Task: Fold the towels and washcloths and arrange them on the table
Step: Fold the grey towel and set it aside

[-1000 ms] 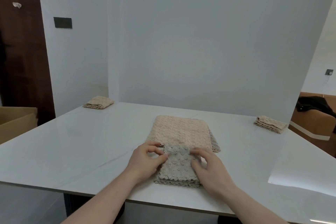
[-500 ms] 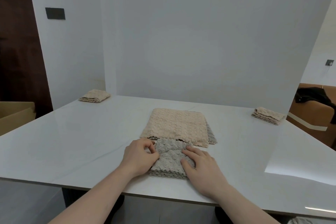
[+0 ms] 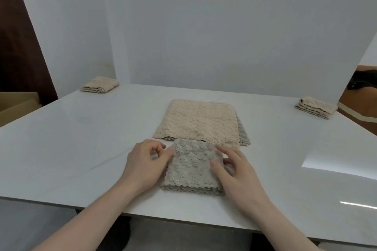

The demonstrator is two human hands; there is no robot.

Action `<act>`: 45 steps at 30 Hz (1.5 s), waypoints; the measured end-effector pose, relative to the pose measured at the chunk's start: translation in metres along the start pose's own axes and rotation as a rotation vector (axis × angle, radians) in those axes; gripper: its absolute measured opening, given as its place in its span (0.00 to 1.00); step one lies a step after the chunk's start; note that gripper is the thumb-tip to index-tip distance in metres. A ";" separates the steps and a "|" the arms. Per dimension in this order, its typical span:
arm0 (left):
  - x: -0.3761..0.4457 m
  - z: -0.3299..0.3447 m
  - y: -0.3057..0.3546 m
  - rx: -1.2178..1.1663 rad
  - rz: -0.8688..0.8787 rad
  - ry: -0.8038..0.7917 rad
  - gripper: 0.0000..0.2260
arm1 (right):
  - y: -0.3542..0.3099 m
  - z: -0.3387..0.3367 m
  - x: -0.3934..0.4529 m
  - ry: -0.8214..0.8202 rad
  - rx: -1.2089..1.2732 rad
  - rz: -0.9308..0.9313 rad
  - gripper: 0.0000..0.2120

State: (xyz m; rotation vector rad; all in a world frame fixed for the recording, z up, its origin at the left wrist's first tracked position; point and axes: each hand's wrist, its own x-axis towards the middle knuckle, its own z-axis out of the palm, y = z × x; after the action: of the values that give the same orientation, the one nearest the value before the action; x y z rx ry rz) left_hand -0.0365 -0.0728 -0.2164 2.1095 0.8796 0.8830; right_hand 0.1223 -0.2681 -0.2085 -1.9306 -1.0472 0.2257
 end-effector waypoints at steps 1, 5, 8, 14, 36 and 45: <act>-0.001 0.000 0.000 0.011 0.000 0.005 0.21 | 0.001 0.000 0.000 0.030 0.035 0.026 0.22; -0.005 0.006 0.000 0.289 0.021 -0.030 0.22 | 0.009 0.004 0.001 0.104 -0.024 0.064 0.25; -0.004 0.010 0.000 0.351 0.026 -0.061 0.26 | 0.010 0.009 0.006 0.095 -0.095 0.104 0.25; 0.002 0.005 0.006 0.351 0.003 -0.306 0.18 | -0.008 -0.001 0.010 0.000 -0.115 0.285 0.23; 0.003 -0.168 0.197 -0.267 -0.764 -0.389 0.12 | -0.205 -0.098 0.030 -0.345 0.462 0.801 0.10; 0.017 -0.212 0.174 -0.103 -0.777 -0.119 0.07 | -0.234 -0.065 0.072 -0.481 0.489 0.698 0.10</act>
State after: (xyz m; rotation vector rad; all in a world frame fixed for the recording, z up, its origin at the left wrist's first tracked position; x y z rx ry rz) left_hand -0.1367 -0.0861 0.0390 1.5039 1.4052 0.3736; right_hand 0.0660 -0.2001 0.0289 -1.7399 -0.4809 1.2629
